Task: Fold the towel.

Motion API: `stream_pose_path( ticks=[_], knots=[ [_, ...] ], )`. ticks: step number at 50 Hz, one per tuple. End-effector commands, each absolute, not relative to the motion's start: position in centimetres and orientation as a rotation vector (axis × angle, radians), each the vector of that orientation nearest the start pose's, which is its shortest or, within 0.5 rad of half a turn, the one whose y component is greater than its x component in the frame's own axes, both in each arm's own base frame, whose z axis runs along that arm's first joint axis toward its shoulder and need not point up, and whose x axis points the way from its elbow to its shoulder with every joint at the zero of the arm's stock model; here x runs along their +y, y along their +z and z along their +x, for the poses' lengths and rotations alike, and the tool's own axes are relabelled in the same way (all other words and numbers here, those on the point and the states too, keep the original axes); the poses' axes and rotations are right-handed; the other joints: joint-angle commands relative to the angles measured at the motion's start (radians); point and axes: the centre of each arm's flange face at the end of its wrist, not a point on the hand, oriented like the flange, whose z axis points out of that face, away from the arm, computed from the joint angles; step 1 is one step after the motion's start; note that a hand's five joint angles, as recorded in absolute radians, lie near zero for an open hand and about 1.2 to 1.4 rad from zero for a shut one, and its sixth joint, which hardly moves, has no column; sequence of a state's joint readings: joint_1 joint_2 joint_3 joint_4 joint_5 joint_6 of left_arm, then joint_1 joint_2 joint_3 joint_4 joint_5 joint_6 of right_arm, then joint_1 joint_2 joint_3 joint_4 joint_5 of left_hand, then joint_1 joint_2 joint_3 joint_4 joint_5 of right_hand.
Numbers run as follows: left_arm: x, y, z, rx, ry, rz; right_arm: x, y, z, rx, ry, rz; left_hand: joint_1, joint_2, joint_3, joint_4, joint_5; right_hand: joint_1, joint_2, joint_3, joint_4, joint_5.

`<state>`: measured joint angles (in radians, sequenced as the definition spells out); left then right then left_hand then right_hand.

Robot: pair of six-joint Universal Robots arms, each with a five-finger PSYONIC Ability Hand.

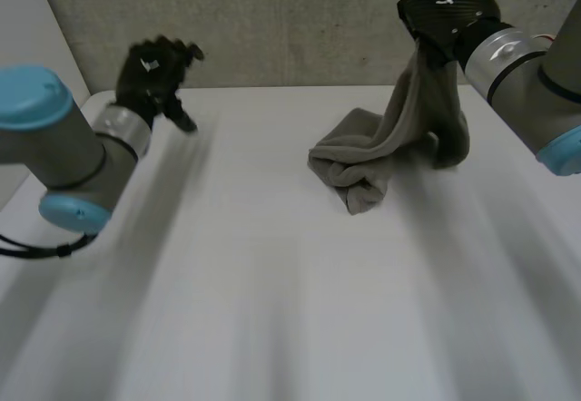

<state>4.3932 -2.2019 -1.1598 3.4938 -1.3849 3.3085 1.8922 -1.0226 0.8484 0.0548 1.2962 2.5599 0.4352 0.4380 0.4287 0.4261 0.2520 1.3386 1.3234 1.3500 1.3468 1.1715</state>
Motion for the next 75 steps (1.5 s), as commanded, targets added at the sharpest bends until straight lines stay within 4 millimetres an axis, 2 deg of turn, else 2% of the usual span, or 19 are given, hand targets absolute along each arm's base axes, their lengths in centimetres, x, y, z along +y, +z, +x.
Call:
stream_pose_path(
  ticks=[1, 12, 14, 15, 17, 20, 22, 25, 28, 30, 36, 39, 44, 49, 58, 63, 68, 72, 75],
  knots=[
    [-36.4, 20.3, -29.4, 2.249, -2.467, 0.854, -34.8, 32.8, 29.7, 1.683, -2.366, -1.253, -0.160, -0.163, -0.154, -0.151, -0.151, 0.058, 0.073, 0.046, 0.049, 0.050],
    [-34.7, 20.5, -31.1, 2.383, -2.519, 0.819, -30.3, 35.5, 30.6, 1.631, -2.303, -1.287, -0.148, -0.151, -0.142, -0.139, -0.140, 0.058, 0.073, 0.046, 0.049, 0.050],
    [-34.0, 20.5, -31.8, 2.386, -2.533, 0.848, -28.3, 37.3, 30.6, 1.582, -2.316, -1.285, -0.142, -0.145, -0.136, -0.133, -0.134, 0.058, 0.073, 0.046, 0.049, 0.050],
    [-34.0, 20.5, -31.8, 2.386, -2.533, 0.848, -28.3, 37.3, 30.6, 1.581, -2.316, -1.285, -0.142, -0.145, -0.136, -0.133, -0.134, 0.058, 0.073, 0.046, 0.049, 0.050],
    [-33.6, 20.4, -32.6, 2.388, -2.546, 0.873, -25.9, 39.9, 30.4, 1.503, -2.363, -1.262, -0.142, -0.145, -0.136, -0.133, -0.134, 0.058, 0.073, 0.046, 0.049, 0.050],
    [-33.3, 20.5, -33.0, 2.388, -2.553, 0.887, -25.1, 41.2, 30.1, 1.469, -2.393, -1.244, -0.139, -0.142, -0.133, -0.130, -0.131, 0.058, 0.073, 0.046, 0.049, 0.050],
    [-32.7, 20.1, -34.0, 2.415, -2.563, 0.911, -23.6, 43.3, 29.3, 1.410, -2.446, -1.201, -0.134, -0.136, -0.127, -0.125, -0.125, 0.058, 0.073, 0.046, 0.049, 0.050],
    [-32.1, 19.5, -35.3, 2.499, -2.579, 0.898, -22.2, 45.2, 28.6, 1.357, -2.490, -1.161, -0.116, -0.119, -0.110, -0.107, -0.107, 0.058, 0.073, 0.046, 0.049, 0.050],
    [-31.9, 19.2, -35.7, 2.555, -2.585, 0.873, -21.7, 45.7, 28.3, 1.345, -2.503, -1.155, -0.072, -0.075, -0.065, -0.063, -0.063, 0.058, 0.073, 0.046, 0.049, 0.050],
    [-31.8, 18.2, -36.3, 2.682, -2.570, 0.797, -21.0, 46.2, 27.8, 1.347, -2.508, -1.150, -0.008, -0.010, -0.001, 0.001, 0.001, 0.058, 0.073, 0.046, 0.049, 0.050],
    [-31.0, 16.2, -37.3, 2.930, -2.500, 0.667, -20.3, 45.8, 27.6, 1.384, -2.473, -1.169, 0.045, 0.042, 0.052, 0.054, 0.054, 0.058, 0.073, 0.046, 0.049, 0.050],
    [-30.5, 16.0, -37.6, 2.981, -2.483, 0.656, -20.3, 45.6, 27.7, 1.390, -2.468, -1.173, 0.069, 0.066, 0.075, 0.078, 0.078, 0.058, 0.073, 0.046, 0.049, 0.050],
    [-28.1, 14.6, -38.8, 3.151, -2.373, 0.778, -20.3, 45.5, 27.5, 1.399, -2.471, -1.174, 0.200, 0.198, 0.207, 0.210, 0.209, 0.058, 0.073, 0.046, 0.049, 0.050],
    [-27.0, 13.7, -38.8, 3.214, -2.296, 0.839, -20.4, 45.2, 27.5, 1.412, -2.461, -1.178, 0.274, 0.272, 0.281, 0.284, 0.283, 0.058, 0.073, 0.046, 0.049, 0.050],
    [-25.8, 14.0, -40.2, 3.213, -2.321, 0.926, -20.2, 44.6, 27.4, 1.429, -2.444, -1.186, 0.260, 0.257, 0.266, 0.269, 0.268, 0.058, 0.073, 0.046, 0.049, 0.050],
    [-25.2, 14.6, -42.6, 3.175, -2.402, 1.016, -19.9, 43.9, 27.3, 1.456, -2.418, -1.202, 0.248, 0.245, 0.255, 0.257, 0.257, 0.058, 0.073, 0.046, 0.049, 0.050],
    [-25.5, 15.0, -43.9, 3.123, -2.479, 1.060, -19.6, 43.2, 27.1, 1.476, -2.399, -1.215, 0.236, 0.233, 0.243, 0.245, 0.245, 0.058, 0.073, 0.046, 0.049, 0.050],
    [-26.0, 15.1, -44.3, 3.090, -2.520, 1.037, -19.3, 42.9, 26.7, 1.487, -2.397, -1.218, 0.239, 0.236, 0.246, 0.248, 0.248, 0.058, 0.073, 0.046, 0.049, 0.050],
    [-26.6, 15.1, -44.3, 3.052, -2.555, 0.931, -18.8, 42.7, 26.5, 1.487, -2.385, -1.227, 0.239, 0.236, 0.246, 0.248, 0.248, 0.058, 0.073, 0.046, 0.049, 0.050]
  ],
)
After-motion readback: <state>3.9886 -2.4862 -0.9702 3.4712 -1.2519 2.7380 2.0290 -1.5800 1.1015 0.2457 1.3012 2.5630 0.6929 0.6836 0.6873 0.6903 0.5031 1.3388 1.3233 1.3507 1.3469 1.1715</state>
